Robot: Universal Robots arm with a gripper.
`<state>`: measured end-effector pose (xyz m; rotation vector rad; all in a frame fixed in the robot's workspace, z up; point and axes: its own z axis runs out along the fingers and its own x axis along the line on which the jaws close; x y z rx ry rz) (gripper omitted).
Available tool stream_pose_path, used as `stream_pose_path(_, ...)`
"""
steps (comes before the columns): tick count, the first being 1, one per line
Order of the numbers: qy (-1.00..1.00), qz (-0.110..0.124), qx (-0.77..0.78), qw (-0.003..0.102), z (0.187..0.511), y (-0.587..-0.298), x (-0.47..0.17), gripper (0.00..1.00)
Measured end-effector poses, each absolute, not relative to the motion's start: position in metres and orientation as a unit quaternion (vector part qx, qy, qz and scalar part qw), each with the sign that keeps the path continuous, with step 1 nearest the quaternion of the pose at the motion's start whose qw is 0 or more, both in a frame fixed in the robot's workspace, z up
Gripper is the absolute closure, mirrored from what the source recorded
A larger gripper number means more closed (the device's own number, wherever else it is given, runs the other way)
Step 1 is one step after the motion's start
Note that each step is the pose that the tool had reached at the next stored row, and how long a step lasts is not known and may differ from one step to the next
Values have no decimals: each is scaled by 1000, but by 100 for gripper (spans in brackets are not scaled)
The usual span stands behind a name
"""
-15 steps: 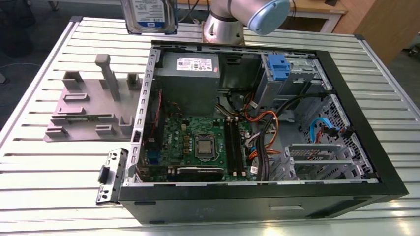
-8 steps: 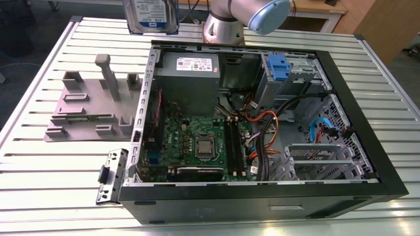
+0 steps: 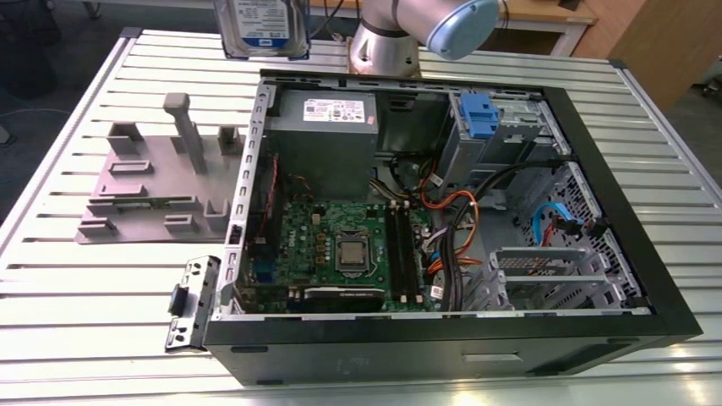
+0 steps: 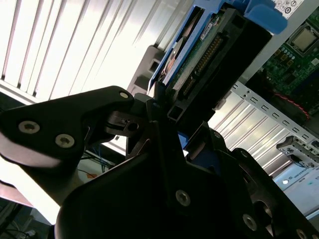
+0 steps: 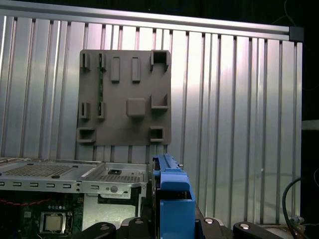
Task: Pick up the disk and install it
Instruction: 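Pick up the disk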
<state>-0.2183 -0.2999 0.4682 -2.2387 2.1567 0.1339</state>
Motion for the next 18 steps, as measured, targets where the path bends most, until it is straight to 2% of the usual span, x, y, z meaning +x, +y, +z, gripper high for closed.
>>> stream_pose_path(18, 693, 43, -719, 15, 468, -300, -212, 64)
